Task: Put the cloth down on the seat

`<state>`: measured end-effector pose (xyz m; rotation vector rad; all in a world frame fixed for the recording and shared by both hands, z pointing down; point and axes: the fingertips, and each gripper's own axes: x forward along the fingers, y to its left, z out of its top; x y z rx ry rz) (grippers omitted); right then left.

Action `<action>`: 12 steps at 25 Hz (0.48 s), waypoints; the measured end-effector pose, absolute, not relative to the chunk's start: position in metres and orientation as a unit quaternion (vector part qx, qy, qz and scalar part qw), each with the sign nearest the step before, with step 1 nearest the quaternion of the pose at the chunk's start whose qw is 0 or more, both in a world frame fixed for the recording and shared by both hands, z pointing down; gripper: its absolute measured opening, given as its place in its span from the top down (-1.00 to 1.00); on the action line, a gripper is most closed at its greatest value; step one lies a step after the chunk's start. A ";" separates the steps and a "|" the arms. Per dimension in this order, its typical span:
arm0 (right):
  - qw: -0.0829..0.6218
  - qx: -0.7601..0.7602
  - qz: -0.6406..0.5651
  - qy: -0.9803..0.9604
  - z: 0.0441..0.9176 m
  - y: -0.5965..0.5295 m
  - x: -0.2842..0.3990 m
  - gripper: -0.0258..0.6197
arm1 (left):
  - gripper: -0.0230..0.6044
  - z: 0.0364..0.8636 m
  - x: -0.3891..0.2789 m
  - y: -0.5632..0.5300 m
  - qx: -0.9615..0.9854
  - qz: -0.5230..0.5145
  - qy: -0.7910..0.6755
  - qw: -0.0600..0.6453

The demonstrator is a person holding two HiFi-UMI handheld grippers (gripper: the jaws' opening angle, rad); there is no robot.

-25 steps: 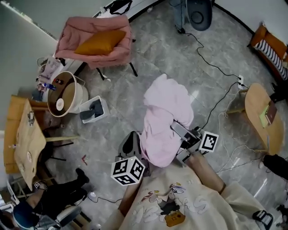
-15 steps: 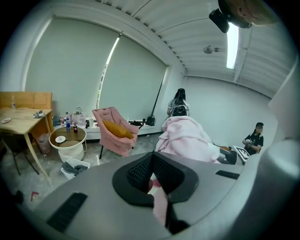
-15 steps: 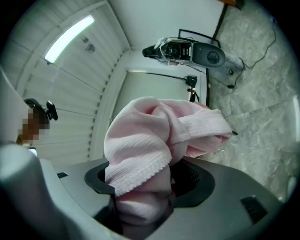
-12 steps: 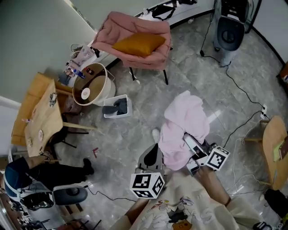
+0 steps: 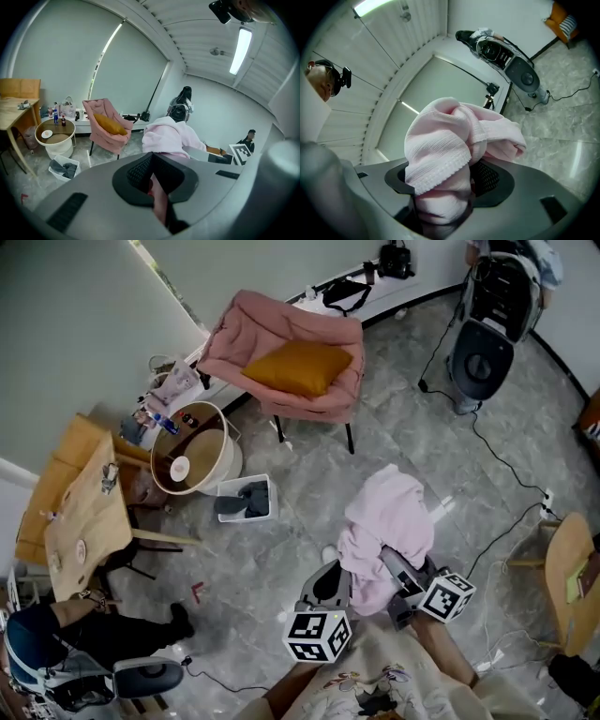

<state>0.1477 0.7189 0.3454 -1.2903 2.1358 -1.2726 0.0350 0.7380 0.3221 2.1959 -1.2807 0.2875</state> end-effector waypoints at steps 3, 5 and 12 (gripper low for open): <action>0.165 -0.454 -0.445 0.754 0.343 0.687 0.130 -0.08 | 0.91 0.317 0.024 0.698 0.829 0.101 -0.473 0.281; 0.163 -0.455 -0.447 0.753 0.341 0.669 0.116 -0.08 | 0.91 0.311 0.014 0.674 0.831 0.094 -0.472 0.279; 0.153 -0.457 -0.440 0.758 0.333 0.625 0.063 -0.08 | 0.91 0.306 -0.028 0.622 0.838 0.080 -0.461 0.280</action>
